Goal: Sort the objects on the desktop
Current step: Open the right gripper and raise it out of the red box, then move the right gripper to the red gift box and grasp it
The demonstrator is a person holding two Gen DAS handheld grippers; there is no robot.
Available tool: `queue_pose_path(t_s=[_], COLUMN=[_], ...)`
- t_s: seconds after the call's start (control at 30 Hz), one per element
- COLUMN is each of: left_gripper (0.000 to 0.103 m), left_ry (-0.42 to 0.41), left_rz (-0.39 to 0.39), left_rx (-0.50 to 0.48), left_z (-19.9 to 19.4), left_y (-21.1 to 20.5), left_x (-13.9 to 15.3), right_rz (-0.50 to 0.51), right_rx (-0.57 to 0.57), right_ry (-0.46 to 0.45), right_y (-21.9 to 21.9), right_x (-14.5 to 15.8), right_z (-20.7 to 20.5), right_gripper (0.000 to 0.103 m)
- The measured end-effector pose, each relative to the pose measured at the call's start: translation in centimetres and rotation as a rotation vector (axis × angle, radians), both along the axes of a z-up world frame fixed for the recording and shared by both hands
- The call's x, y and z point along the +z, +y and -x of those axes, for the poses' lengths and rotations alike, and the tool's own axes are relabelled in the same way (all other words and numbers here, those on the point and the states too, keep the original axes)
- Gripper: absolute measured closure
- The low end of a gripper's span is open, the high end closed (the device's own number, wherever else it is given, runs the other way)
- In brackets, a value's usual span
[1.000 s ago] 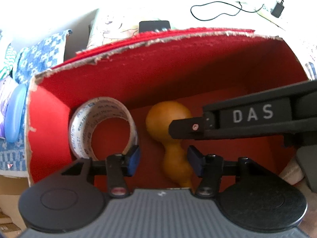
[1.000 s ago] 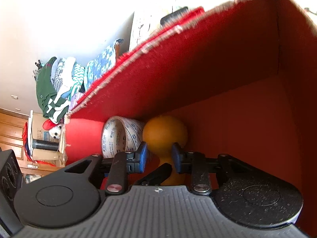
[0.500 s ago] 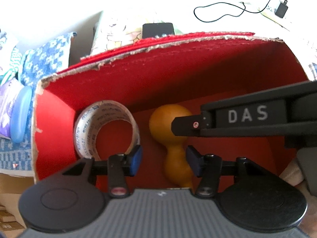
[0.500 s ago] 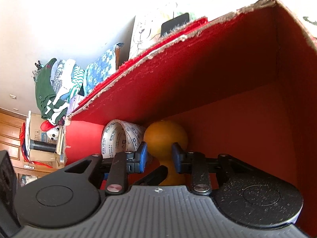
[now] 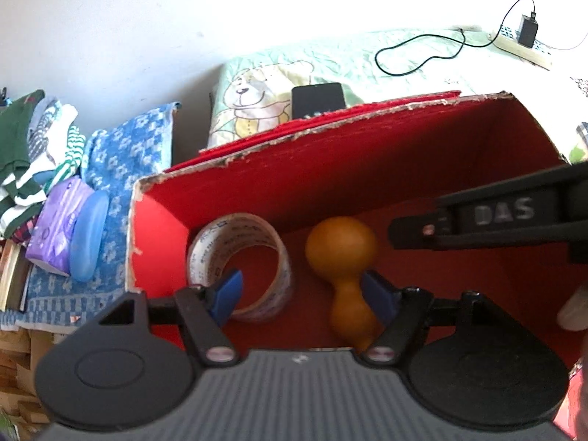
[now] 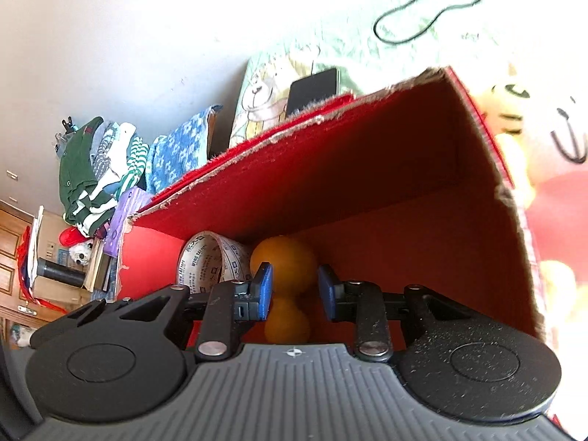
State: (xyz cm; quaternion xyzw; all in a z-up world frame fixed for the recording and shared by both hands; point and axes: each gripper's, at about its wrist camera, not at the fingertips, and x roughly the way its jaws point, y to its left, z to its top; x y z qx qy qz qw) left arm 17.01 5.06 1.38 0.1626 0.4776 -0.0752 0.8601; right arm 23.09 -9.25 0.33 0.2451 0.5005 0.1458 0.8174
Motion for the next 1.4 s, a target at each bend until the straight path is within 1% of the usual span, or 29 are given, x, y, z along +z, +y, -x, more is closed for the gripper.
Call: queue_pose_path(t_s=[0.03,0.17,0.3,0.33,0.43,0.57,0.7,0.83,0.93,0.97,1.0,1.1,1.23,1.3,1.4], left_gripper=[0.026,0.026,0.026,0.026,0.026,0.026,0.026,0.024,0.017,0.012,0.010,0.010,0.010,0.006,0.001], left_ry=[-0.003,-0.024,-0.052,-0.054,-0.049,-0.060,-0.055,-0.065,-0.087,-0.101,-0.113,-0.128,-0.142,-0.144,-0.140], left_rz=[0.003,0.023,-0.006,-0.011,-0.015,-0.034,-0.007,0.008,0.029,0.030,0.028,0.046,0.047,0.048,0.083], left_rx=[0.007,0.038,0.061,0.066,0.089,0.125,0.163,0.190,0.197,0.200,0.200,0.200,0.201,0.201,0.194], left_z=[0.7,0.9,2.1,1.6,2.0,3.0,4.4,6.0,7.5,8.0,8.5,9.8,11.2,11.9,13.0], left_y=[0.2,0.4,-0.1,-0.4,-0.5,-0.7,-0.7,-1.1,-1.7,-1.9,-2.2,-2.9,-3.9,-4.4,-4.8], left_x=[0.4,0.8,1.4,1.0,1.2,1.8,2.6,3.4,4.4,4.7,4.9,5.5,5.7,5.7,5.5], right_rz=[0.013,0.063,0.068,0.073,0.109,0.132,0.156,0.156,0.147,0.142,0.135,0.099,0.092,0.080,0.039], right_rx=[0.003,0.016,0.034,0.040,0.061,0.089,0.097,0.096,0.112,0.116,0.120,0.138,0.164,0.176,0.187], right_ry=[-0.013,-0.075,-0.122,-0.134,-0.179,-0.213,-0.269,-0.330,-0.365,-0.374,-0.381,-0.379,-0.401,-0.401,-0.389], right_y=[0.0,-0.2,0.3,0.3,0.4,0.4,-0.2,-1.3,-2.0,-2.3,-2.6,-3.4,-4.3,-4.8,-6.2], right_x=[0.2,1.3,1.8,1.8,2.2,2.5,3.1,3.9,4.5,4.7,4.9,5.4,5.8,5.8,5.7], right_z=[0.2,1.2,1.9,2.1,3.0,3.8,5.1,6.7,7.8,8.0,8.4,9.1,10.6,11.1,11.9], right_gripper=[0.071,0.072,0.072,0.070,0.062,0.063,0.063,0.062,0.062,0.062,0.062,0.062,0.062,0.062,0.062])
